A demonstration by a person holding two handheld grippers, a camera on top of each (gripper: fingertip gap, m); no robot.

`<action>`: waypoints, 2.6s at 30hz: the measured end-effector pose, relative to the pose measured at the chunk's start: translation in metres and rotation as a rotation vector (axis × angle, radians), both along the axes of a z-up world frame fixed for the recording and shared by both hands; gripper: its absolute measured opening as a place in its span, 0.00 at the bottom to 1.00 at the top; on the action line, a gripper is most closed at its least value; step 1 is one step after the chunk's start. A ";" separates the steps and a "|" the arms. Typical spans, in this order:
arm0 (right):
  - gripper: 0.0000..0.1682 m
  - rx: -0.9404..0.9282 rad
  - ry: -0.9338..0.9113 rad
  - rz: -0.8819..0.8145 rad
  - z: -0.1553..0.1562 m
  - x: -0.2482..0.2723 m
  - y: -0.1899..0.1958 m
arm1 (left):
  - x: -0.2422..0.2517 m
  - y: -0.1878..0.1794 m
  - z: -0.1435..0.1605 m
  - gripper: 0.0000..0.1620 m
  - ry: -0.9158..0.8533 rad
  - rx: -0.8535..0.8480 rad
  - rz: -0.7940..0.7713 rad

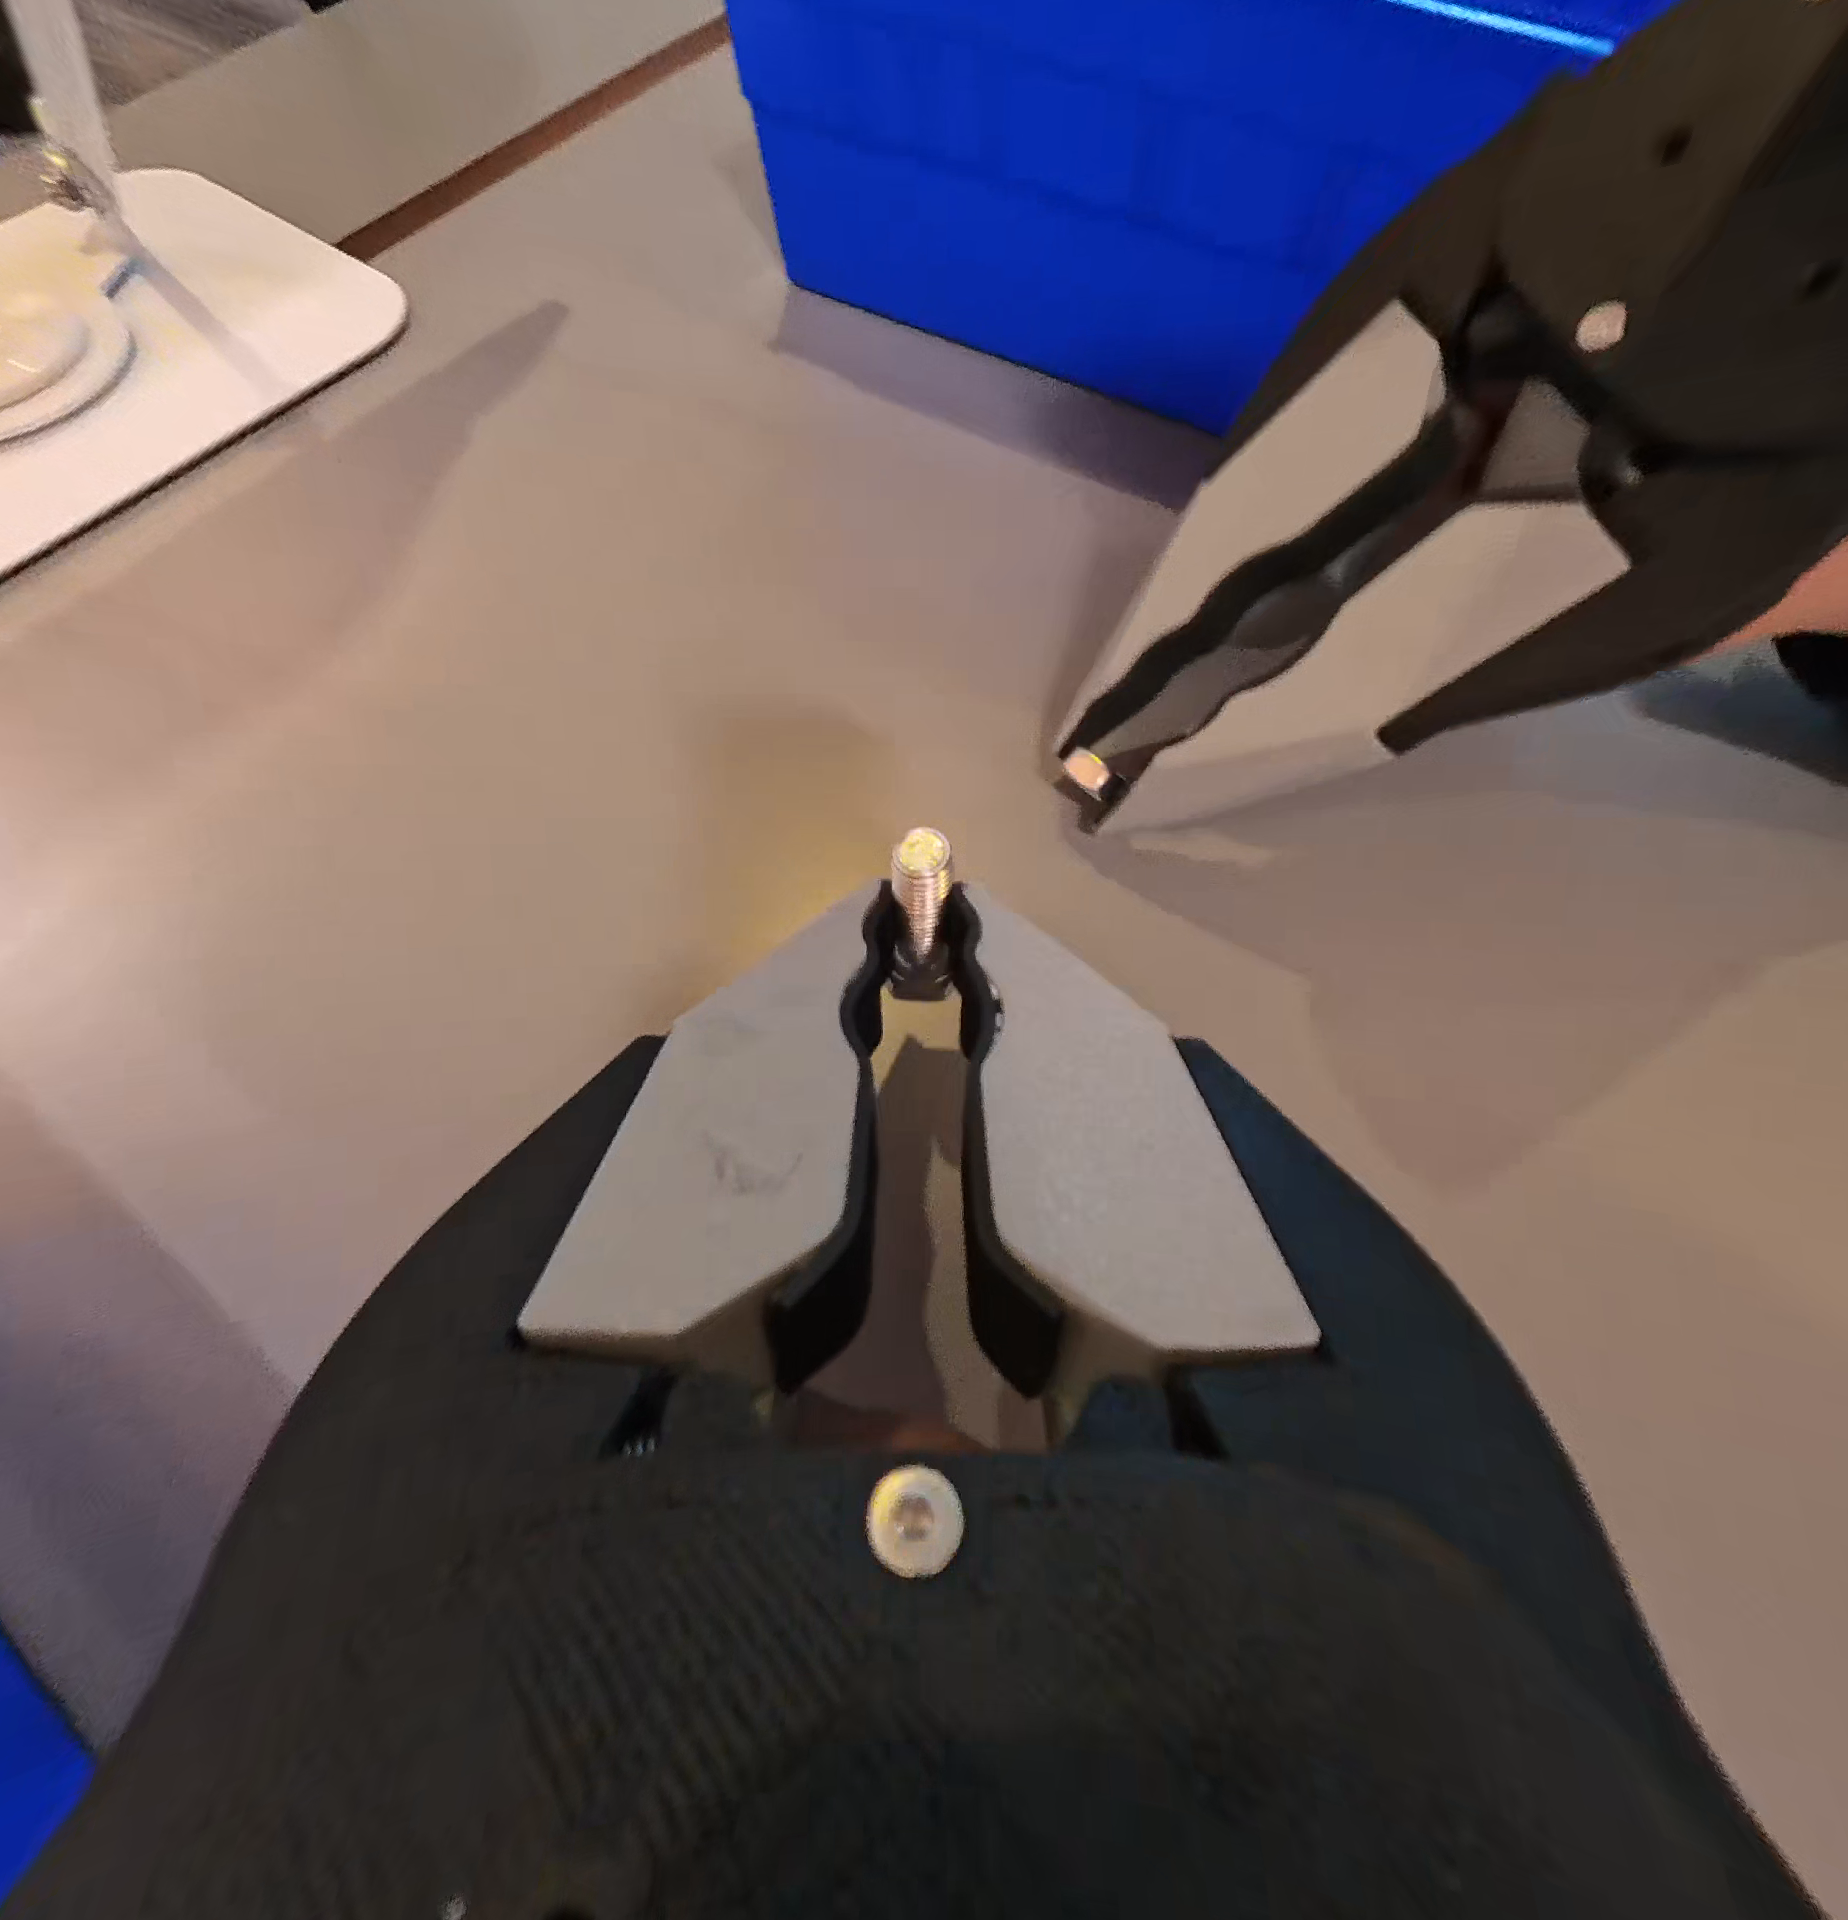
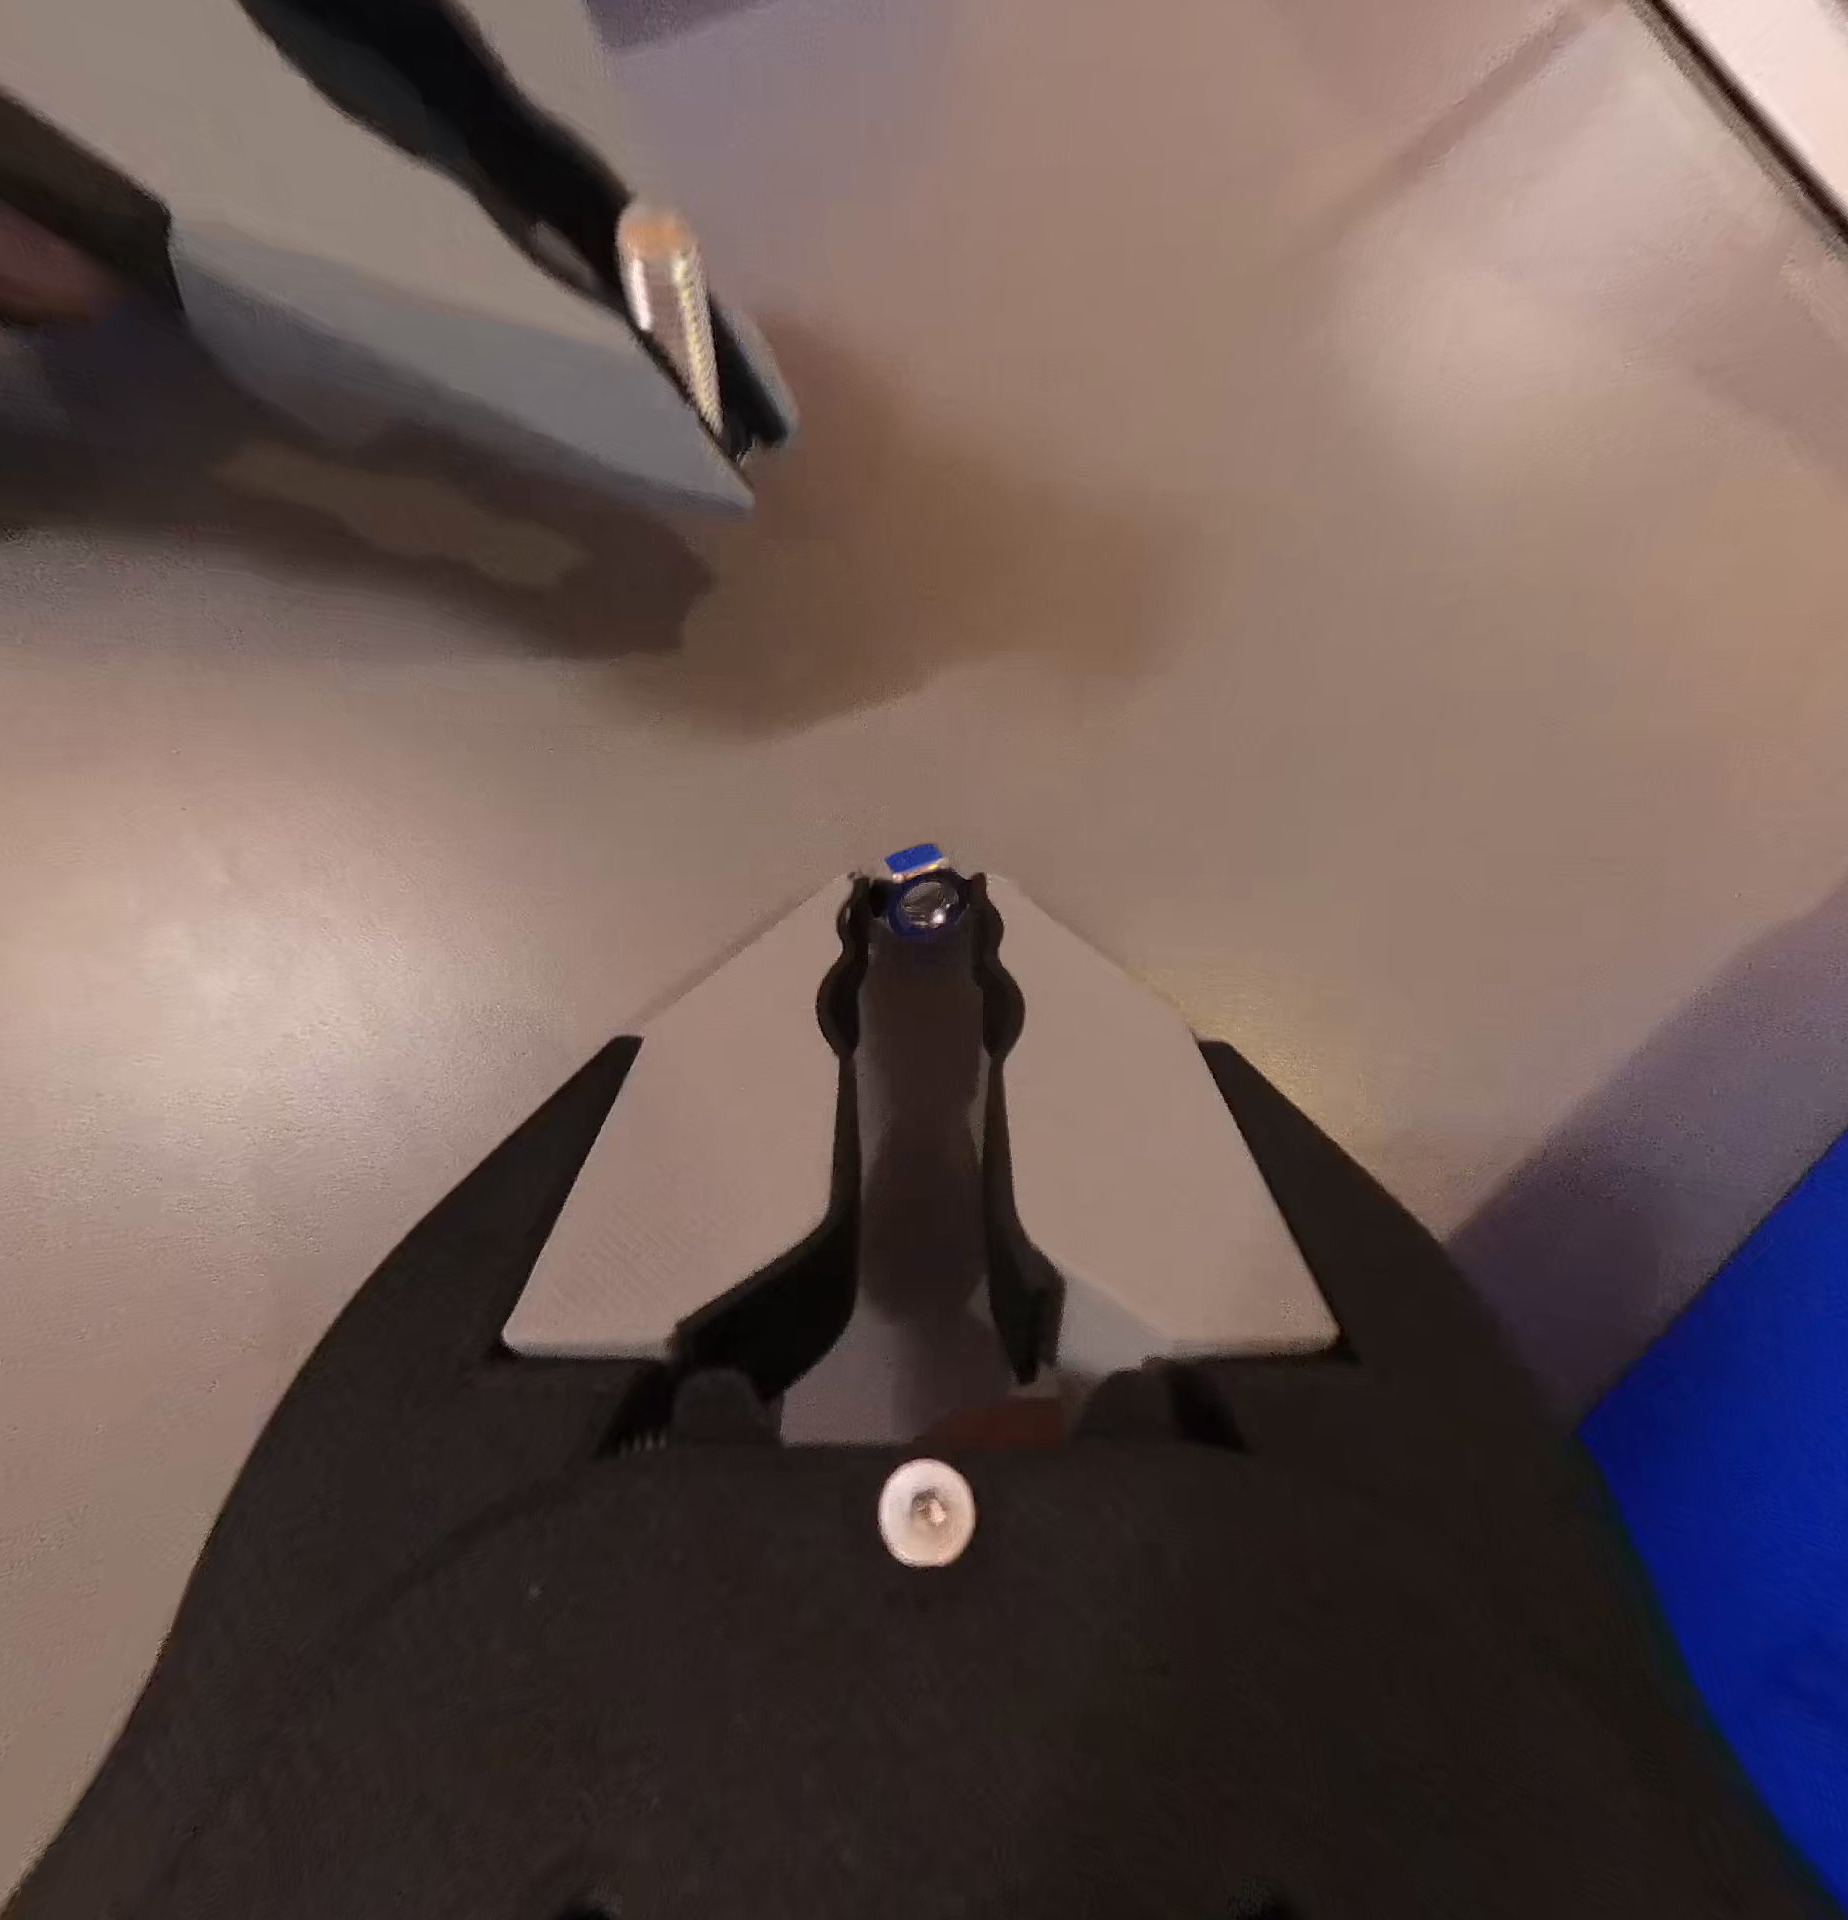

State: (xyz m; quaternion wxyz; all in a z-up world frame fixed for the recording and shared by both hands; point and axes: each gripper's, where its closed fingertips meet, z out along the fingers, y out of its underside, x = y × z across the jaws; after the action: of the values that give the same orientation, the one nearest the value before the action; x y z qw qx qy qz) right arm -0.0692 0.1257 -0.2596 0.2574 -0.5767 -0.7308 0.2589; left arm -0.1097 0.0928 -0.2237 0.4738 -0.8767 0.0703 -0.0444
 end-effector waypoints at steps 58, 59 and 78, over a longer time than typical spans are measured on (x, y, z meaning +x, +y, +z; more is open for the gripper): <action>0.04 -0.652 0.461 0.072 0.103 -0.014 -0.038 | 0.032 0.001 0.027 0.18 0.080 0.171 -0.139; 0.04 -0.641 0.460 0.070 0.103 -0.013 -0.037 | 0.032 0.001 0.028 0.16 0.078 0.177 -0.139; 0.04 -0.609 0.523 0.284 0.127 0.009 -0.055 | 0.060 -0.014 0.053 0.12 -0.029 0.282 -0.308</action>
State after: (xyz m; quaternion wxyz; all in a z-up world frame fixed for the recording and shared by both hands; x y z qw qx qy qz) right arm -0.0606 0.0709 -0.1324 0.2137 -0.4350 -0.6031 0.6335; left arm -0.0499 0.0786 -0.1708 0.5803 -0.7799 0.2023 -0.1190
